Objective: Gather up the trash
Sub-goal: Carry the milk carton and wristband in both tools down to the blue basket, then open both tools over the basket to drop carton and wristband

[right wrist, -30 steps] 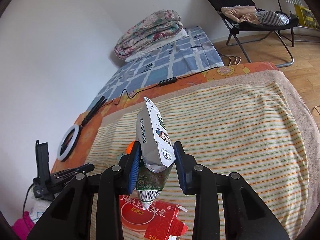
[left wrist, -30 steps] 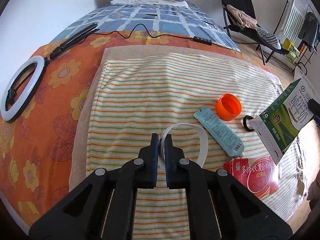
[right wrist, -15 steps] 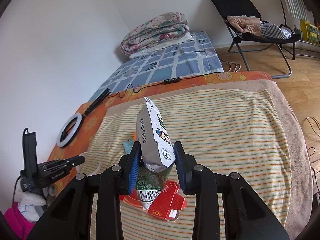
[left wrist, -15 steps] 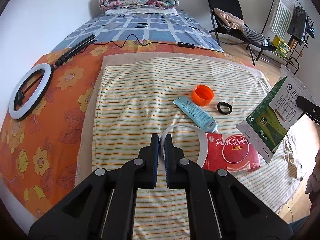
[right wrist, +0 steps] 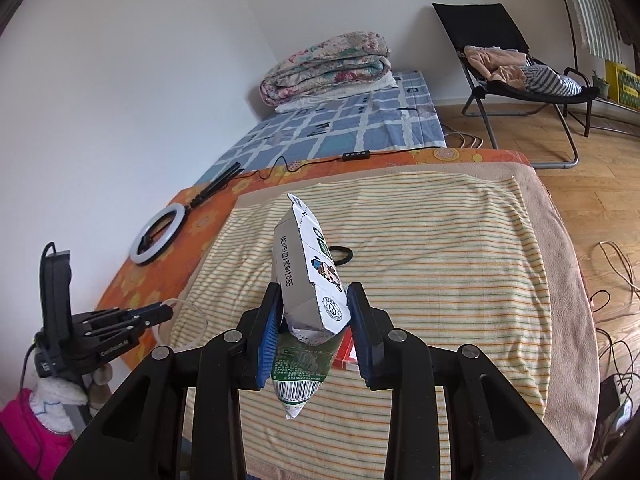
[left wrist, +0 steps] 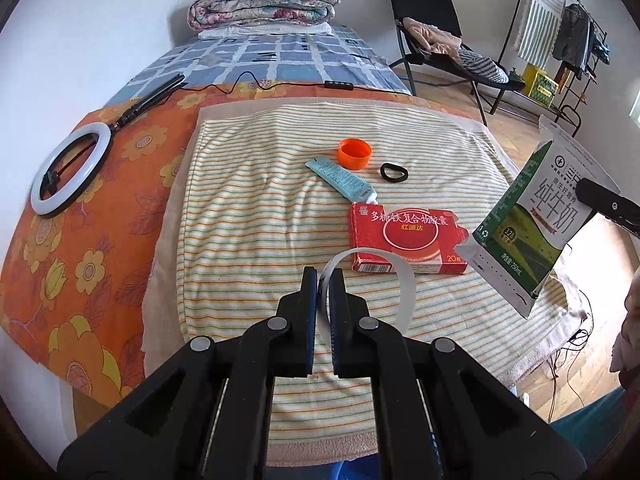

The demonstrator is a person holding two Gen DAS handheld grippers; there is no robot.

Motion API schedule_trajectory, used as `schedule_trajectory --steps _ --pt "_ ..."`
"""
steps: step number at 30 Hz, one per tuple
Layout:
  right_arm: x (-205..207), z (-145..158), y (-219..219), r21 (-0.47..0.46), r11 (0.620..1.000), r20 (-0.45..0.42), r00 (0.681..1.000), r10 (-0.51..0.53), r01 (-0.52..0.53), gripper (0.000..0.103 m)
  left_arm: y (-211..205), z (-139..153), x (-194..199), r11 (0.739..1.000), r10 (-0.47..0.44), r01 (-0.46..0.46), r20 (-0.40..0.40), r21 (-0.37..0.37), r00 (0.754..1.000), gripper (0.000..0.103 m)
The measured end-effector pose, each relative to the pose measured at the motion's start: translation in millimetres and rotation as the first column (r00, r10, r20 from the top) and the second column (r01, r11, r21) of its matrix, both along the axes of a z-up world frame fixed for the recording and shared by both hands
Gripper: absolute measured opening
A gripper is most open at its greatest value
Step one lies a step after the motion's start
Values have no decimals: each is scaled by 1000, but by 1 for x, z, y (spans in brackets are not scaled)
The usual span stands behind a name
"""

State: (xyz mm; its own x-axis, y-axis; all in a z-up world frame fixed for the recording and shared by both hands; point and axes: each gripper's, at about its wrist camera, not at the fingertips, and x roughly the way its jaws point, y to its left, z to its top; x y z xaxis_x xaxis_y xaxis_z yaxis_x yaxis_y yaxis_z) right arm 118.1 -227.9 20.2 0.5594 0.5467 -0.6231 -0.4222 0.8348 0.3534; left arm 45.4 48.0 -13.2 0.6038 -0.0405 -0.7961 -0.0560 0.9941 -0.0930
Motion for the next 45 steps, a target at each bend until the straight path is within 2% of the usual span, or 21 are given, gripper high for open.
schedule_trajectory --steps 13,24,45 --pt "-59 -3 -22 10 999 -34 999 39 -38 31 -16 -7 -71 999 -8 7 -12 -36 1000 4" --pt "-112 -22 -27 -1 996 -74 993 93 -93 31 -39 -33 -118 998 -38 35 -60 -47 997 4" --pt "-165 -79 -34 -48 991 -201 973 116 -128 31 -79 -92 -153 992 -126 119 -200 -47 972 4"
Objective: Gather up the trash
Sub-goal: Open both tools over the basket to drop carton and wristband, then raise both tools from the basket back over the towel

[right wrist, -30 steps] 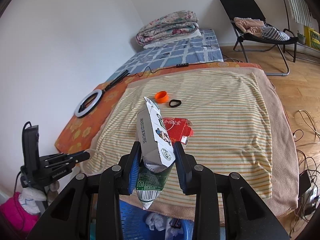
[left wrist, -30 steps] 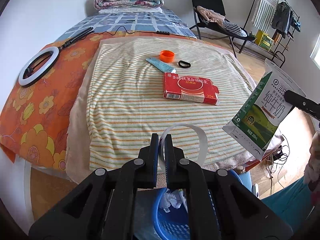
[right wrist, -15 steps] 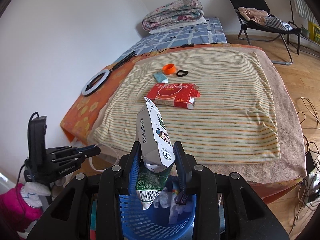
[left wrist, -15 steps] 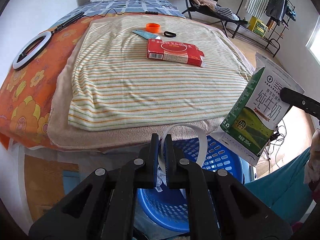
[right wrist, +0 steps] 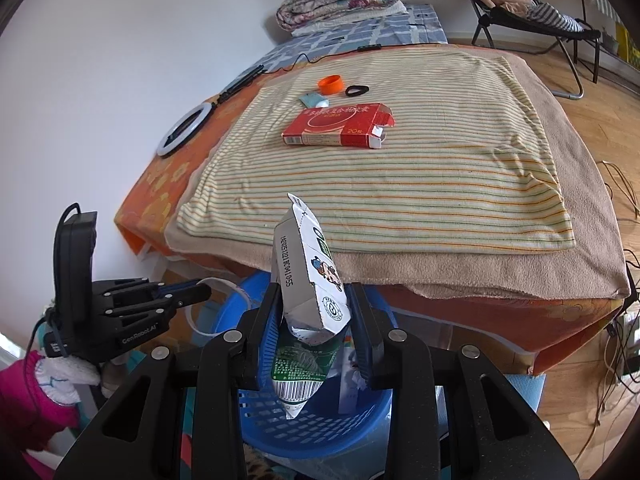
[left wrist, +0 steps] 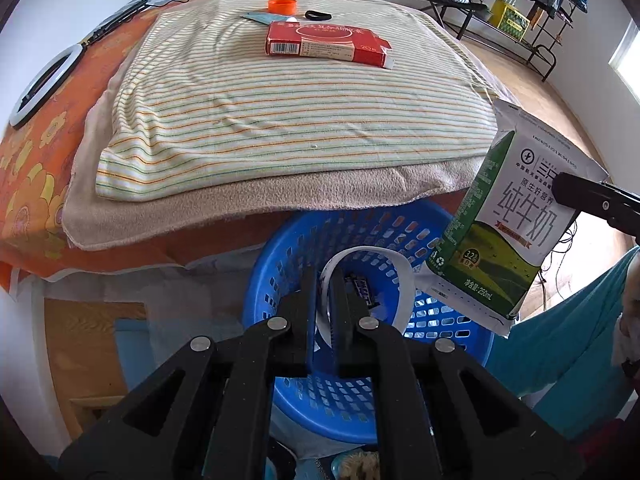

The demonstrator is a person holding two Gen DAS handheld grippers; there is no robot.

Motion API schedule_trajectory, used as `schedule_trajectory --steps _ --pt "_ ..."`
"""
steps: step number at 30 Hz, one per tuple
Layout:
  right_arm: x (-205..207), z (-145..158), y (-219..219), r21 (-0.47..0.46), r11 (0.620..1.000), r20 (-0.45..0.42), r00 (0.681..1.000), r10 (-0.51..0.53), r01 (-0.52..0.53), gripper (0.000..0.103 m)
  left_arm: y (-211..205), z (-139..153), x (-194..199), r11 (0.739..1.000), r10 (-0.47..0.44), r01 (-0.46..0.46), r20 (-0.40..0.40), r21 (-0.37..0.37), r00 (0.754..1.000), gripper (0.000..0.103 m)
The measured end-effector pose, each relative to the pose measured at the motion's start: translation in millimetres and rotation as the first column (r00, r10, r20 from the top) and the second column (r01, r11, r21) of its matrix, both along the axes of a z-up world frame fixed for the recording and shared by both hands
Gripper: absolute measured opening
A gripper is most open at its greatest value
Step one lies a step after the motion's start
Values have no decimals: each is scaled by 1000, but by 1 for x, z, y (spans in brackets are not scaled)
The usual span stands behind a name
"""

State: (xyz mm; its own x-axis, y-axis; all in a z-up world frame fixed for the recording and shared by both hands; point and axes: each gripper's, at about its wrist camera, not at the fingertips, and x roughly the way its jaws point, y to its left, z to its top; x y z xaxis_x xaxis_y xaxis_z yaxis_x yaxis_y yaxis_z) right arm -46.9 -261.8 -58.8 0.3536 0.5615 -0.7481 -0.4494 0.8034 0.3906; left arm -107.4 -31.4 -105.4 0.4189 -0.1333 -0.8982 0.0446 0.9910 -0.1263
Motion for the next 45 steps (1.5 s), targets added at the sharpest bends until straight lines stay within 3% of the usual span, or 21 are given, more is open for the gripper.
schedule_trajectory --steps 19,22,25,30,35,37,45 --pt "-12 -34 9 -69 997 -93 995 36 -43 32 -7 -21 -3 1000 -24 24 -76 -8 997 4" --pt "-11 -37 9 -80 996 -105 994 33 -42 33 -8 -24 -1 1000 -25 25 -83 -6 996 12" --pt "-10 -40 10 -87 995 -120 992 31 -42 35 -9 -24 -1 1000 -23 23 -77 0 997 33" --pt "-10 -40 12 -102 994 -119 992 28 -40 55 -8 -22 0 1000 -15 16 -67 4 998 51" --pt "-9 -42 15 -125 991 -127 991 32 -47 64 -6 -19 2 1000 -8 9 -63 5 998 56" --pt "-8 -43 16 -136 990 -125 992 30 -47 66 -5 -19 2 1000 -5 5 -61 1 998 61" --pt "-4 -43 18 -183 982 -119 993 17 -39 68 -4 -15 6 1000 5 -5 -58 -8 998 62"
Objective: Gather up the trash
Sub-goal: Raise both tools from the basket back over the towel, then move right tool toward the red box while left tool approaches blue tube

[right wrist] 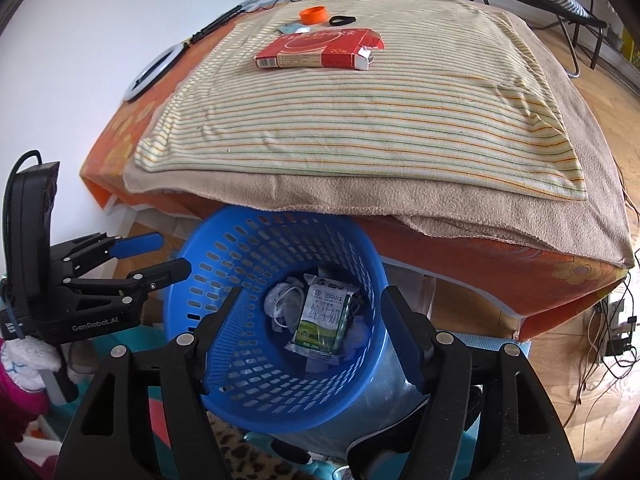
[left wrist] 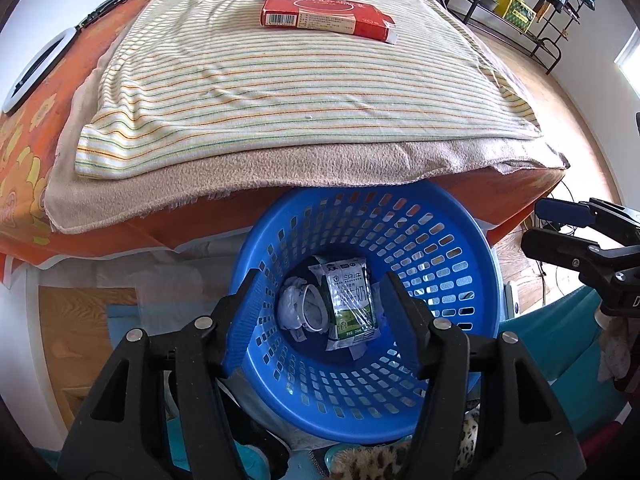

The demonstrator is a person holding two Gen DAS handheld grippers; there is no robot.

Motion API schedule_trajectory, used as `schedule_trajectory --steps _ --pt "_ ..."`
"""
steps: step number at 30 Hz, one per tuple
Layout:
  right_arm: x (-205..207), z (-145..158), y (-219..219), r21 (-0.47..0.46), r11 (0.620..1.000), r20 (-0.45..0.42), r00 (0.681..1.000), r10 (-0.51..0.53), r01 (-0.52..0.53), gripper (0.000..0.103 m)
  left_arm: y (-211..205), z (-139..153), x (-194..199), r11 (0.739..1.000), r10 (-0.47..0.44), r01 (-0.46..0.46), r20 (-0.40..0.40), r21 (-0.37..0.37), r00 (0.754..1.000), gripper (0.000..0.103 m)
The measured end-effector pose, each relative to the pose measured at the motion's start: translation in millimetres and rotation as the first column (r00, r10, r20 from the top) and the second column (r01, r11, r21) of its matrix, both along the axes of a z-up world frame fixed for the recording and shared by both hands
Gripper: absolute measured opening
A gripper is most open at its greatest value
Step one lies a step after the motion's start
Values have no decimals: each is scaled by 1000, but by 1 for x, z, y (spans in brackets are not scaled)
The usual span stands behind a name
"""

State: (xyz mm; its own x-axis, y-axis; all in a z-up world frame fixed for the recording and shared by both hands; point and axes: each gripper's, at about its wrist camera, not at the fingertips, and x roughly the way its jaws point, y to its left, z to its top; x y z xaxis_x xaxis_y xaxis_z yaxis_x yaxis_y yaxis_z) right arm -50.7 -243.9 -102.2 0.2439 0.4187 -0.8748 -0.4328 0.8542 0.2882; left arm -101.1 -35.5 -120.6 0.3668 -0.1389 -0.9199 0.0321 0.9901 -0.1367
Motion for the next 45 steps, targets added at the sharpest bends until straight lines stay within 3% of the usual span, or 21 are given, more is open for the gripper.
schedule_trajectory --steps 25,31,36,40,45 --pt "35 30 13 -160 987 141 990 18 4 71 26 28 40 999 49 -50 60 13 997 62" --pt "57 44 12 -112 993 225 973 45 -20 71 42 38 58 997 72 -73 70 16 995 62" --pt "80 62 27 -145 986 297 947 120 -80 71 62 57 76 994 105 -109 113 28 988 62" --pt "105 68 45 -155 977 262 947 186 -149 71 81 73 89 990 136 -141 153 25 979 62" --pt "146 67 63 -89 981 208 960 187 -172 71 107 85 96 979 201 -205 193 0 960 62"
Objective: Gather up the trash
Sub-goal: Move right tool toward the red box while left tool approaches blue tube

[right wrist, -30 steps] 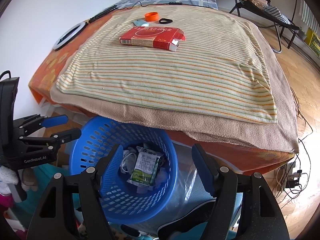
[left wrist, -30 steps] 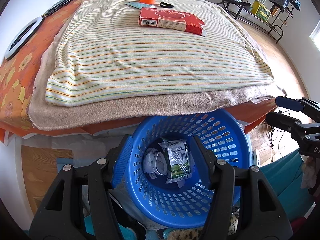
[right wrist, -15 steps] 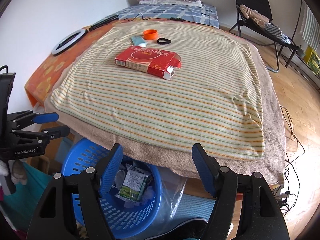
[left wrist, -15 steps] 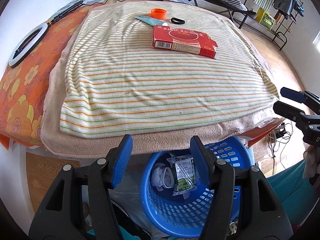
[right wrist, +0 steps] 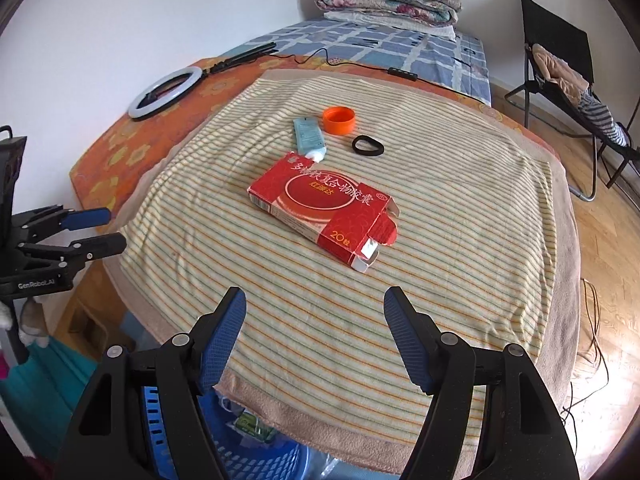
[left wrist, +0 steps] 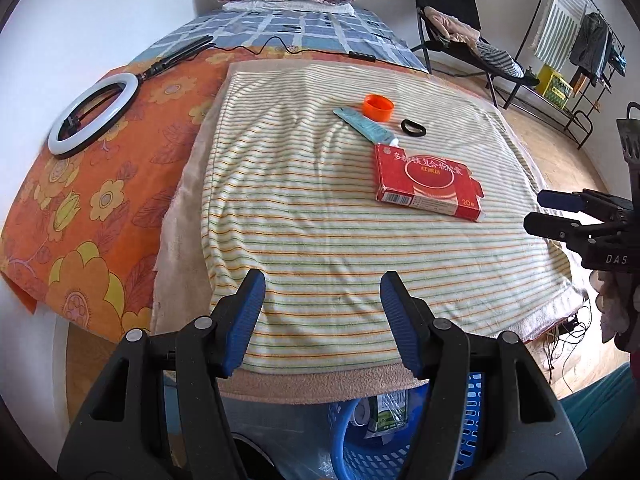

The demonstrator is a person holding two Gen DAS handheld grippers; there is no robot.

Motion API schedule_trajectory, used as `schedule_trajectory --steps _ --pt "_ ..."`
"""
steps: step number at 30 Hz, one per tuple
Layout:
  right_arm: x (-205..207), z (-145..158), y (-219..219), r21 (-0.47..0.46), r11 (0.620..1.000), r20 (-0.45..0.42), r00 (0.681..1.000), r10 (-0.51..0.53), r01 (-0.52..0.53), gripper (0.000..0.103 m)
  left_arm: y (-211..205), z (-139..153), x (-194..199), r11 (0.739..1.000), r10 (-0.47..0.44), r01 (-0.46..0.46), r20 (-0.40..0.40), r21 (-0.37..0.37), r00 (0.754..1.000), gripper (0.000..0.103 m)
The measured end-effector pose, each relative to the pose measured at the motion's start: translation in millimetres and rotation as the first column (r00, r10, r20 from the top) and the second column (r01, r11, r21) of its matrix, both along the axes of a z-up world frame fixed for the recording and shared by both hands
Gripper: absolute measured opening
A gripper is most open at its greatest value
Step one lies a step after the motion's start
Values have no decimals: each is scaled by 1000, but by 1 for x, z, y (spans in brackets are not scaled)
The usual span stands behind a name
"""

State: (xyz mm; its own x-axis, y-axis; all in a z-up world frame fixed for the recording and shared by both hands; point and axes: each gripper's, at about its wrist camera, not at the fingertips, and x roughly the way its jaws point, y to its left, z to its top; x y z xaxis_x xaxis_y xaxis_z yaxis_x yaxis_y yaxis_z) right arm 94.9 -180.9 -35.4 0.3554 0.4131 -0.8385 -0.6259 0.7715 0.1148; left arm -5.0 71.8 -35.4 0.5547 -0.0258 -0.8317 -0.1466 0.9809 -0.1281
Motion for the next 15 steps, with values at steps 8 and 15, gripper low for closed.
schedule_trajectory --steps 8,15 --pt "52 -10 50 -35 999 -22 999 35 -36 71 24 6 6 996 72 -71 17 -63 997 66" --pt "72 -24 112 -102 991 4 996 89 -88 71 18 8 10 996 53 -51 25 -67 998 66"
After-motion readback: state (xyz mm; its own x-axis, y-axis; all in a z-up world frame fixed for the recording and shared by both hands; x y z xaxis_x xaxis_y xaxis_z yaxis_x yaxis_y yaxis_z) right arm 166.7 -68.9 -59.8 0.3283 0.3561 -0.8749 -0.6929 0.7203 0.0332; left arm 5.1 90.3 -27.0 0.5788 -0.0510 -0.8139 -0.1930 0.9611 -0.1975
